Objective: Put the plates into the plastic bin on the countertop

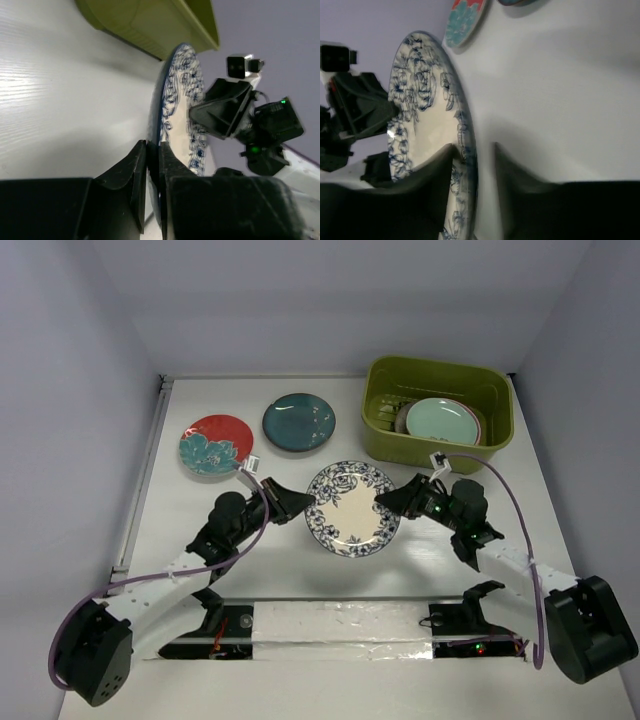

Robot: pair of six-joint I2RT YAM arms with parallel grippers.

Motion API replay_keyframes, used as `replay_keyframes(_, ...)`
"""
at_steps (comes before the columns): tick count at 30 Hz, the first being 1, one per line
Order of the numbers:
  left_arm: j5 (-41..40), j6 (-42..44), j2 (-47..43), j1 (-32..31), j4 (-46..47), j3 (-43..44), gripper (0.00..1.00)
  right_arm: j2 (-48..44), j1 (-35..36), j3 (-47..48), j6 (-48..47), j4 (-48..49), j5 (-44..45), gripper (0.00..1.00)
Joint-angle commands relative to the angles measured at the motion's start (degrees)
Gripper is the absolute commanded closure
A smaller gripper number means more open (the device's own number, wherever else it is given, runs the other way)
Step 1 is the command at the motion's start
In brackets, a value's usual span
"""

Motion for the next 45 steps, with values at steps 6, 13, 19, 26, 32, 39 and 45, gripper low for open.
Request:
replay_keyframes(6,-0.5,0.5,-2.7,-0.3,5.0,8.7,1.00,-5.7,0.5,1.6,1.2,2.9,1.0,1.00)
replay_keyframes(13,-14.7,9.7,-0.4,-0.3,-10.2,15.2,0.59,-6.0,-1.8,23.1,-3.2,-15.1,11.2,1.00)
replay_keyframes(19,-23.6,12.3,5.9,2.3,-15.8,19.5,0.48,5.1,-14.1,41.1,-4.0,-23.2,10.5,1.00)
replay_keyframes(26,-21.2,12.0,18.2,9.4,-13.3,23.3,0.43,19.5,-23.9,54.1,-6.2,-29.2,11.4,1.00)
replay_keyframes(32,-19.5,12.0,28.5,13.9,-12.7,27.1,0.41,26.1,-27.6,56.7,-7.4,-30.9,12.2,1.00)
replay_keyframes(39,-16.8,9.1,40.5,16.7,-12.3,32.9,0.41,30.2,-28.7,56.0,-8.4,-31.6,15.7,1.00)
replay_keyframes(45,-16.7,8.6,49.9,16.7,-14.8,39.7,0.41,33.6,-29.3,56.7,-9.4,-34.4,18.7,1.00)
